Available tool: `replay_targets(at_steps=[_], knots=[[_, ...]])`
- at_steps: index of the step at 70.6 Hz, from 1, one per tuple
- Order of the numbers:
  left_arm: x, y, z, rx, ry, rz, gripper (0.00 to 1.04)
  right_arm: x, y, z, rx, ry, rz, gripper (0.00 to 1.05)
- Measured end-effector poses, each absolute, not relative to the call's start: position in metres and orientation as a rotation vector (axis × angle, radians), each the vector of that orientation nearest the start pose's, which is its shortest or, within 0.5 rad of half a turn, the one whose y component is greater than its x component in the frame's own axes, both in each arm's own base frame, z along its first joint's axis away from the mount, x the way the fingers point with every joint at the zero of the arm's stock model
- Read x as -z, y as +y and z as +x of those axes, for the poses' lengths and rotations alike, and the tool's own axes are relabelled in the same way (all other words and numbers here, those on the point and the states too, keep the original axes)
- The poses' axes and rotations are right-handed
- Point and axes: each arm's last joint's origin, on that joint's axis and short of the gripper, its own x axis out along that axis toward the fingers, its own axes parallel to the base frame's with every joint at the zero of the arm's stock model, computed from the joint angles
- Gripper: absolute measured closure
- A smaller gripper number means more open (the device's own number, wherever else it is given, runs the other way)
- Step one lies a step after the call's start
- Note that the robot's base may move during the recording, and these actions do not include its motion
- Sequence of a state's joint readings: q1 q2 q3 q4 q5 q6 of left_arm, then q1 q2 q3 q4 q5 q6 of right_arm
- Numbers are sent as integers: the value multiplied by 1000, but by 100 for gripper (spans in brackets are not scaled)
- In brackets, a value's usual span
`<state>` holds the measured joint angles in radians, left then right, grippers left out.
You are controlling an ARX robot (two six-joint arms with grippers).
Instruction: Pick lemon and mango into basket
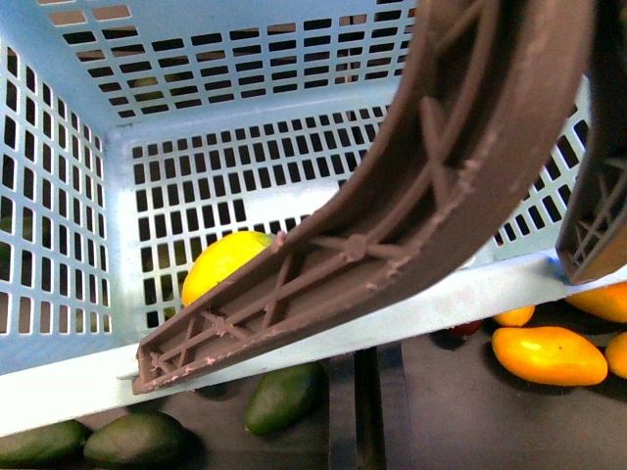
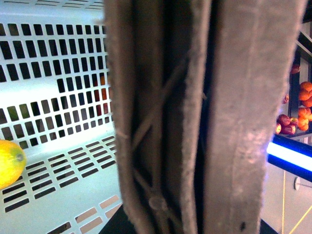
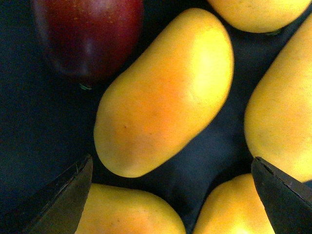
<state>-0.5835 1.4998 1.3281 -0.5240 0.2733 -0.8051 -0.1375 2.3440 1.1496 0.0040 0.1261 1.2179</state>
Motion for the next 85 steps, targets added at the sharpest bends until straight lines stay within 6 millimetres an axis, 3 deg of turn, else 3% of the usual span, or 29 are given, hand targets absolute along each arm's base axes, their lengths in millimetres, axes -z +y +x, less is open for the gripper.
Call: replay_targets(at_steps=[36, 57, 66, 73, 85], knots=[[-323, -186, 268, 489, 992, -614, 89, 36, -63, 422, 948, 901, 1079, 9], [-323, -186, 268, 487, 991, -613, 89, 35, -69, 419, 927, 912, 1079, 41], [-323, -186, 268, 487, 991, -614, 89, 22, -73, 411, 870, 896, 1072, 45], [-323, -186, 268, 487, 991, -614, 89, 0, -74, 404, 787, 862, 1065, 46], [-323, -186, 268, 488, 991, -614, 89, -68, -68, 386, 525, 758, 1030, 46]])
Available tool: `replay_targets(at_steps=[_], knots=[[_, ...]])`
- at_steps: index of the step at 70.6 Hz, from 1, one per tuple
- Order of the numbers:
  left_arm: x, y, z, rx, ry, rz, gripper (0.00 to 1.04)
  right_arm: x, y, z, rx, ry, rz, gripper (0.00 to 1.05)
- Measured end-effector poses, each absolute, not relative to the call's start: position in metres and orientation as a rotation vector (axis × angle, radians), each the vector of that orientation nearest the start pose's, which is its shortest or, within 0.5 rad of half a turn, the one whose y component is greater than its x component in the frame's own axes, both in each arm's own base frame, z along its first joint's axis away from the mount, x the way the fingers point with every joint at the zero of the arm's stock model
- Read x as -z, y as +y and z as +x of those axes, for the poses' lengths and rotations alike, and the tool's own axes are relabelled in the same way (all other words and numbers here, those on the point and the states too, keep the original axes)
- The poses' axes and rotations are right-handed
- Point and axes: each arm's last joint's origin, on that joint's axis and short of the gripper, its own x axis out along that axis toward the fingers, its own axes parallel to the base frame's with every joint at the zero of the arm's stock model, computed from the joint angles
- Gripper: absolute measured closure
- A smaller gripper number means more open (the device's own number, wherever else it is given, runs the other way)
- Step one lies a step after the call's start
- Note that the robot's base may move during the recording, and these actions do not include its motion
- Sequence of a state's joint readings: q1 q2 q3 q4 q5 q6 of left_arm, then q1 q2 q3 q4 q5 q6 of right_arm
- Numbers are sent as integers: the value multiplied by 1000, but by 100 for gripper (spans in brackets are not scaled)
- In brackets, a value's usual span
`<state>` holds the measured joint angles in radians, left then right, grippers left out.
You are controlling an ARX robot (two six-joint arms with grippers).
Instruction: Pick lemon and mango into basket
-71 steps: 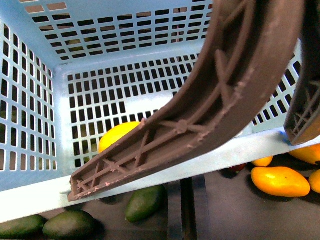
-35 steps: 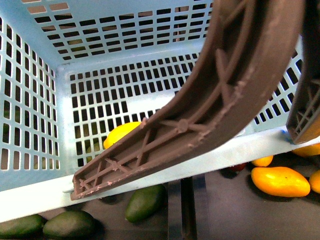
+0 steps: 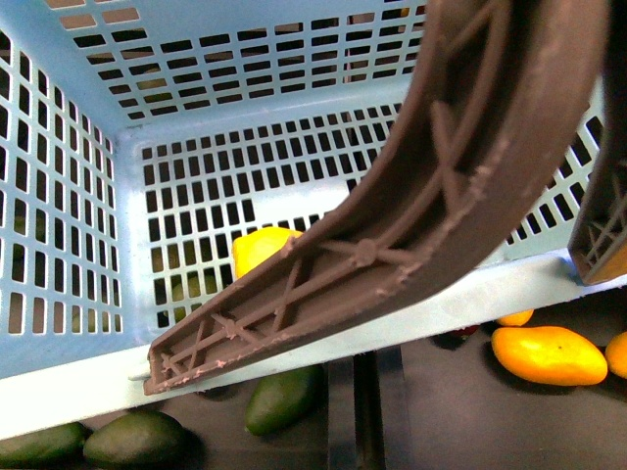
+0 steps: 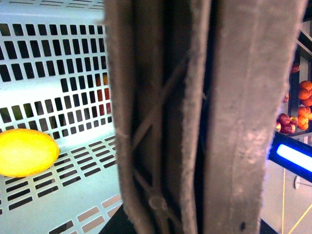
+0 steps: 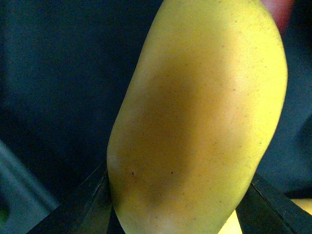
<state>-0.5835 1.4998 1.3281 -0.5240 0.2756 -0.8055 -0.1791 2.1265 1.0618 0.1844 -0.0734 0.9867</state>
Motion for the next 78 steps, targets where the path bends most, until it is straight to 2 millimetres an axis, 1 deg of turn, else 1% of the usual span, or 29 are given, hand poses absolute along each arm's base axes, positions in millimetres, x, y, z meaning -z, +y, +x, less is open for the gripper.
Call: replay_targets(at_steps=[8, 10, 11, 17, 18, 22, 23, 27, 28, 31, 34, 37, 45, 46, 59, 63, 65, 70, 76, 78], knots=[[-323, -186, 268, 489, 992, -614, 89, -112, -63, 370, 425, 689, 997, 46], [-323, -186, 268, 489, 992, -614, 89, -133, -61, 361, 373, 653, 989, 46], [-323, -186, 268, 489, 992, -614, 89, -139, -60, 359, 360, 643, 987, 46], [-323, -186, 268, 488, 991, -613, 89, -213, -45, 335, 205, 498, 936, 46], [-323, -186, 268, 487, 990, -613, 89, -220, -43, 333, 191, 483, 931, 46], [-323, -186, 268, 487, 990, -613, 89, -267, -27, 315, 91, 381, 888, 46], [-323, -186, 268, 487, 991, -614, 89, -272, -25, 312, 80, 371, 885, 46], [-323, -186, 268, 490, 992, -614, 89, -306, -7, 294, -3, 300, 853, 46], [-323, -186, 268, 490, 992, -614, 89, -309, -5, 292, -12, 294, 848, 46], [-323, -186, 268, 489, 992, -614, 89, -322, 12, 283, -66, 281, 822, 46], [-323, -186, 268, 488, 991, -614, 89, -327, 27, 278, -107, 290, 808, 46], [-323, -186, 268, 487, 991, -614, 89, -326, 43, 276, -142, 312, 794, 46], [-323, -186, 268, 489, 992, -614, 89, -320, 68, 275, -183, 352, 775, 46], [-323, -186, 268, 490, 992, -614, 89, -318, 74, 275, -191, 363, 770, 46], [-323, -186, 268, 489, 992, -614, 89, -303, 109, 271, -249, 443, 736, 46], [-323, -186, 268, 489, 992, -614, 89, -297, 116, 270, -268, 467, 730, 46], [-323, -186, 268, 489, 992, -614, 89, -295, 119, 270, -276, 478, 726, 44], [-323, -186, 268, 490, 992, -614, 89, -288, 127, 269, -288, 508, 715, 32], [-323, -186, 268, 489, 992, -614, 89, -283, 130, 269, -276, 533, 702, 22], [-323, -186, 268, 488, 991, -614, 89, -281, 130, 269, -265, 539, 697, 17]])
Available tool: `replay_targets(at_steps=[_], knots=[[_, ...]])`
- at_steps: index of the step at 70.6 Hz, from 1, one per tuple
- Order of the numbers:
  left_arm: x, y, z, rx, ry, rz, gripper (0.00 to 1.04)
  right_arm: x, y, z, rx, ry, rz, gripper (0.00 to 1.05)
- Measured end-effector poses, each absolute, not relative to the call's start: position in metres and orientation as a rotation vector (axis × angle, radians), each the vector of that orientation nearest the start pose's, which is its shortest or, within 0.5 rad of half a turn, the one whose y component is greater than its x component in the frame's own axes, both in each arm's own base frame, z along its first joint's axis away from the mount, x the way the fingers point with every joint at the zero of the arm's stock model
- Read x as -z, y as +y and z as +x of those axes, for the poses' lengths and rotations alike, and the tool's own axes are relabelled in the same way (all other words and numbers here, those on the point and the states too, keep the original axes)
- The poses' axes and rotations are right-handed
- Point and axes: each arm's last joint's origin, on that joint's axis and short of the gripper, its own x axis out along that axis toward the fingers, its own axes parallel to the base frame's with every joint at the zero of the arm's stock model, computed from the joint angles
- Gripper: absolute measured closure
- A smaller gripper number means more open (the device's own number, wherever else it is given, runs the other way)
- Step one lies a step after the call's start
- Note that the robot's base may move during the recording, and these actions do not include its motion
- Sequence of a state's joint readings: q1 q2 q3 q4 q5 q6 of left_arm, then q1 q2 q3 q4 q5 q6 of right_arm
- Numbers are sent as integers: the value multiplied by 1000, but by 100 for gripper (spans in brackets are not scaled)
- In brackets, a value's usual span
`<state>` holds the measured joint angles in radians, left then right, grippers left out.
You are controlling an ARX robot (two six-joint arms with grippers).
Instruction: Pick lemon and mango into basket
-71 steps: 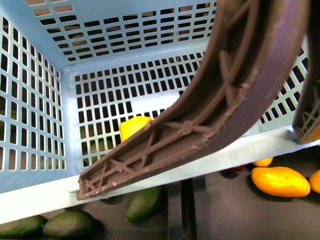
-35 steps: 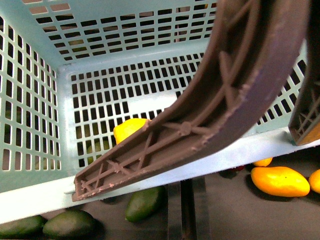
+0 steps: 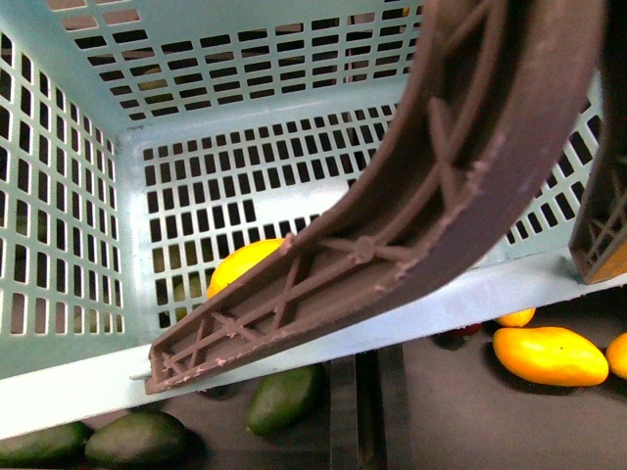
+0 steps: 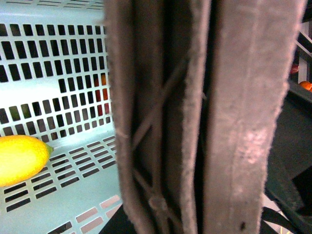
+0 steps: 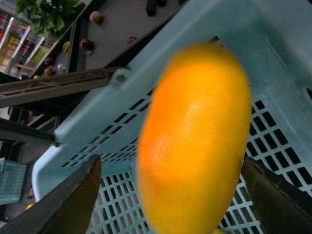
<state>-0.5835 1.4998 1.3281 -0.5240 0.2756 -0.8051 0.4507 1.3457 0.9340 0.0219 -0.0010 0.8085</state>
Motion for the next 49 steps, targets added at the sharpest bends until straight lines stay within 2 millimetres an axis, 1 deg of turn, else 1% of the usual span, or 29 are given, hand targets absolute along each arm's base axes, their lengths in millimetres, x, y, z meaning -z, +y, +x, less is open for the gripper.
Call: replay_targets(at_steps=[5, 6, 15, 20, 25, 28, 29, 32, 33, 36, 37, 39, 43, 45, 49], knots=[[-323, -186, 268, 487, 991, -613, 89, -279, 128, 270, -245, 537, 696, 8], [-323, -186, 268, 487, 990, -613, 89, -279, 128, 270, -241, 538, 696, 7], [-321, -186, 269, 479, 990, -609, 89, -282, 113, 268, -184, 496, 701, 9], [-321, -186, 269, 479, 992, -612, 89, -287, 100, 263, -126, 452, 687, 9], [-321, -186, 268, 481, 993, -613, 89, -294, 81, 256, -25, 372, 637, 9], [-321, -187, 268, 483, 996, -616, 89, -295, 73, 251, 7, 283, 580, 13], [-321, -187, 268, 482, 996, -615, 89, -295, 69, 248, 15, 217, 523, 17], [-321, -187, 268, 485, 995, -613, 89, -294, 62, 243, 13, 134, 470, 22], [-321, -187, 268, 485, 996, -614, 89, -292, 58, 240, 9, 88, 404, 25], [-321, -186, 268, 483, 994, -613, 89, -288, 54, 234, 3, 35, 344, 30], [-321, -186, 268, 483, 993, -612, 89, -285, 52, 230, -1, 12, 283, 34], [-321, -186, 268, 482, 993, -612, 89, -281, 49, 227, -5, -5, 239, 37], [-321, -186, 268, 482, 992, -610, 89, -265, 42, 216, -9, -14, 135, 49], [-322, -187, 268, 486, 994, -611, 89, -260, 41, 214, -8, -9, 109, 53], [-322, -187, 268, 491, 999, -615, 89, -247, 35, 206, -7, 5, 67, 63]])
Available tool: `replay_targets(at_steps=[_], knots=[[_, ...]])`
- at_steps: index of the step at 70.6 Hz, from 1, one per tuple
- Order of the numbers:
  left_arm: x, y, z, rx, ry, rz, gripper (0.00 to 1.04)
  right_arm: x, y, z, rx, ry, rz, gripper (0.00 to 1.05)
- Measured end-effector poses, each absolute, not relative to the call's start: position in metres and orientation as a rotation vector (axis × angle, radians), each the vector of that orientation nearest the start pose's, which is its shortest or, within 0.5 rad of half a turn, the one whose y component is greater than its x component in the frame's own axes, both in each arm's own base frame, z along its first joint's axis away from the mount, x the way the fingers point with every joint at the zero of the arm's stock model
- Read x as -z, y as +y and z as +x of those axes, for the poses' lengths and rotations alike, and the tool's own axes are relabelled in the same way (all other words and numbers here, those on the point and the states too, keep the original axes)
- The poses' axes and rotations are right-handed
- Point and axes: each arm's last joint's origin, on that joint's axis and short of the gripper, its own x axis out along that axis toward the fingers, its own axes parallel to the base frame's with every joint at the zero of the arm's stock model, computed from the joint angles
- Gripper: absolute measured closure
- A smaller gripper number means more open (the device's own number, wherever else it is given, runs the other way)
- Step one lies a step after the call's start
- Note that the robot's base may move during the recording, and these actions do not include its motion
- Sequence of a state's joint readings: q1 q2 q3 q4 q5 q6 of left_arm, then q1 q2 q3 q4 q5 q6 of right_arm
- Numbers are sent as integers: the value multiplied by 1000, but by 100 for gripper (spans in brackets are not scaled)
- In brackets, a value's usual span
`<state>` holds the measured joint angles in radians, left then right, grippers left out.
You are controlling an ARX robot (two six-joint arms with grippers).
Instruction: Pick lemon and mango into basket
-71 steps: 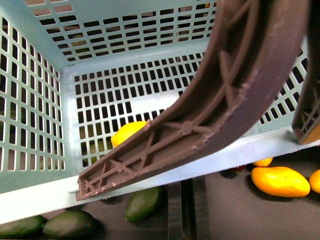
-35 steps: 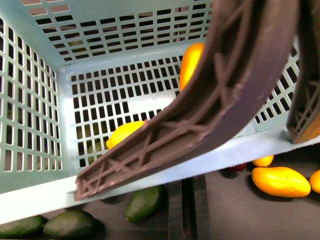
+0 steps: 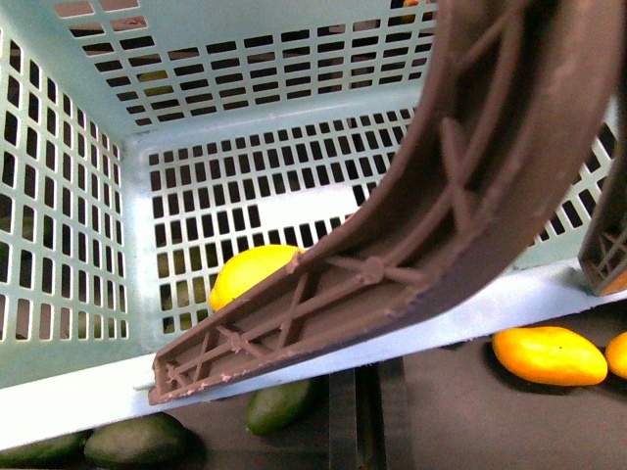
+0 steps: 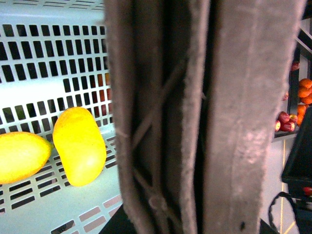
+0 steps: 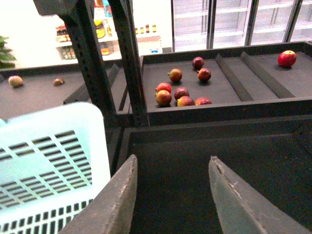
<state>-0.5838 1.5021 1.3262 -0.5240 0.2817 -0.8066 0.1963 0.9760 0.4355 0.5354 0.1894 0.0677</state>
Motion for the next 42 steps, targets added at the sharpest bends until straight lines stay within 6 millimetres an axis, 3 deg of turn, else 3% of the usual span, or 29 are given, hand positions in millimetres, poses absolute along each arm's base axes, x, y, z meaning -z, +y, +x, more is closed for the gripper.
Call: replay_targets(at_steps=[17, 42], knots=[[-321, -186, 269, 479, 989, -608, 89, -218, 20, 180, -4, 8, 14, 103], [-321, -187, 268, 484, 994, -612, 89, -192, 2, 152, -5, 8, 6, 103]])
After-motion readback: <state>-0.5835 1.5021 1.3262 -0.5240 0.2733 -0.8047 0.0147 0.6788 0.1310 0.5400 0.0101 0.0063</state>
